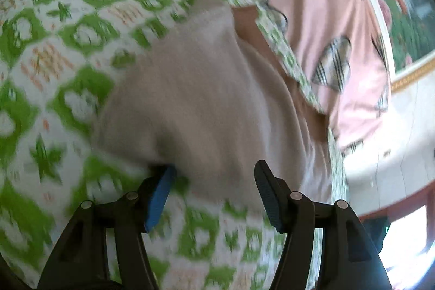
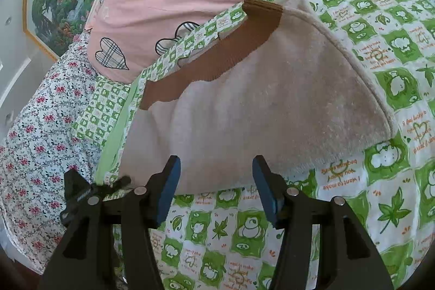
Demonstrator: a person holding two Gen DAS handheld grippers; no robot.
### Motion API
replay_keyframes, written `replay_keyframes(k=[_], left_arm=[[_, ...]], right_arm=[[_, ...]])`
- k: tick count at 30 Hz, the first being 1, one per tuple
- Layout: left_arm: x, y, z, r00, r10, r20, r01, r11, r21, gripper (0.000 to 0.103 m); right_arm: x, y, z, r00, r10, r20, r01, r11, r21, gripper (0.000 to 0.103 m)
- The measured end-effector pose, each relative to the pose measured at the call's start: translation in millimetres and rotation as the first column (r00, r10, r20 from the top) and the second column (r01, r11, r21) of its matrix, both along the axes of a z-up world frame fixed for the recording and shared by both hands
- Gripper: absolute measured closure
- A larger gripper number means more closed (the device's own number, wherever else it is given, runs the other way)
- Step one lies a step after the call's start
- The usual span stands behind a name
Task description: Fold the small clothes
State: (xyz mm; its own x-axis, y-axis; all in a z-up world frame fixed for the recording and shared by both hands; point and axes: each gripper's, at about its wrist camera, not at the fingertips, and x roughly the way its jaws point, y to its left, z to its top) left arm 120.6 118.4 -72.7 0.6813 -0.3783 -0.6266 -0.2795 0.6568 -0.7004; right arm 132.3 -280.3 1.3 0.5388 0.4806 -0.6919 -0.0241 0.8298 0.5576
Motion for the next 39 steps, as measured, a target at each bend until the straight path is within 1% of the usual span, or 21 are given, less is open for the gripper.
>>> replay_keyframes(k=[3, 6, 9, 11, 12, 13, 14, 16, 18, 21, 22, 23, 25, 26, 28, 29, 30, 31, 32, 35, 39], left_arm=[[15, 13, -4, 0.999, 0.038, 0.014, -0.038, 0.999, -0.034, 0.041], [30, 17, -3, 0.998, 0.061, 0.023, -0.061, 0.998, -0.005, 0.041], [42, 19, -1, 0.997, 0.077, 0.028, -0.078, 0.997, 0.009, 0.044], [50, 17, 3, 0.996, 0.078, 0.031, -0.079, 0.997, 0.027, 0.059], [53, 15, 6, 0.997, 0.071, 0.036, -0.072, 0.997, 0.036, 0.073], [56, 13, 11, 0.997, 0.058, 0.048, -0.060, 0.997, 0.052, 0.081], [57, 10, 17, 0.997, 0.052, 0.059, -0.056, 0.995, 0.081, 0.081], [56, 1, 35, 0.995, 0.026, 0.093, -0.039, 0.988, 0.147, 0.086], [57, -18, 58, 0.991, -0.029, 0.128, -0.001, 0.975, 0.224, 0.088], [58, -52, 86, 0.976, -0.124, 0.176, 0.069, 0.954, 0.292, 0.090], [59, -67, 93, 0.967, -0.165, 0.193, 0.099, 0.945, 0.313, 0.091], [61, -90, 102, 0.952, -0.226, 0.208, 0.146, 0.928, 0.342, 0.092], [62, -119, 108, 0.927, -0.306, 0.217, 0.210, 0.904, 0.373, 0.095], [65, -137, 107, 0.913, -0.348, 0.215, 0.246, 0.887, 0.391, 0.095], [69, -163, 100, 0.894, -0.404, 0.193, 0.293, 0.854, 0.430, 0.095], [74, -176, 93, 0.887, -0.428, 0.173, 0.318, 0.839, 0.442, 0.095], [77, -183, 87, 0.883, -0.443, 0.156, 0.338, 0.830, 0.443, 0.095], [80, -190, 81, 0.879, -0.455, 0.141, 0.355, 0.823, 0.443, 0.095], [82, -196, 74, 0.874, -0.469, 0.128, 0.370, 0.813, 0.450, 0.095], [83, -200, 65, 0.867, -0.486, 0.111, 0.387, 0.796, 0.465, 0.095], [84, -196, 64, 0.861, -0.497, 0.111, 0.397, 0.791, 0.465, 0.095]], right_arm=[[1, 0, 1, 1.000, -0.002, 0.001, 0.002, 1.000, 0.007, 0.046], [5, -1, 0, 1.000, -0.004, 0.000, 0.004, 1.000, 0.015, 0.046], [12, -3, -1, 1.000, -0.003, 0.000, 0.003, 1.000, 0.021, 0.046], [20, -6, -1, 1.000, -0.005, 0.000, 0.005, 1.000, 0.022, 0.046], [24, -7, -1, 1.000, -0.003, 0.000, 0.003, 1.000, 0.022, 0.046], [29, -8, -1, 1.000, -0.002, 0.001, 0.002, 1.000, 0.021, 0.046], [35, -11, 0, 1.000, 0.001, 0.001, -0.001, 1.000, 0.018, 0.046], [44, -15, 3, 1.000, 0.005, 0.006, -0.006, 1.000, 0.018, 0.046], [54, -20, 8, 1.000, 0.012, 0.015, -0.013, 1.000, 0.017, 0.046], [67, -28, 14, 1.000, 0.027, 0.009, -0.027, 0.999, 0.031, 0.046], [72, -31, 15, 0.999, 0.034, -0.002, -0.034, 0.998, 0.047, 0.046], [76, -33, 16, 0.999, 0.043, -0.007, -0.042, 0.997, 0.063, 0.046], [86, -37, 18, 0.998, 0.061, -0.021, -0.059, 0.995, 0.074, 0.046], [91, -38, 19, 0.997, 0.073, -0.029, -0.071, 0.994, 0.081, 0.046], [101, -40, 18, 0.994, 0.101, -0.038, -0.094, 0.984, 0.151, 0.045], [108, -40, 14, 0.991, 0.126, -0.050, -0.113, 0.970, 0.214, 0.038], [114, -38, 11, 0.987, 0.147, -0.062, -0.127, 0.960, 0.248, 0.034], [119, -35, 8, 0.984, 0.163, -0.073, -0.139, 0.954, 0.265, 0.029], [125, -29, 4, 0.980, 0.179, -0.082, -0.152, 0.952, 0.265, 0.029], [143, -9, -9, 0.967, 0.223, -0.125, -0.183, 0.945, 0.271, 0.029], [169, 34, -23, 0.935, 0.325, -0.138, -0.271, 0.911, 0.312, 0.029]])
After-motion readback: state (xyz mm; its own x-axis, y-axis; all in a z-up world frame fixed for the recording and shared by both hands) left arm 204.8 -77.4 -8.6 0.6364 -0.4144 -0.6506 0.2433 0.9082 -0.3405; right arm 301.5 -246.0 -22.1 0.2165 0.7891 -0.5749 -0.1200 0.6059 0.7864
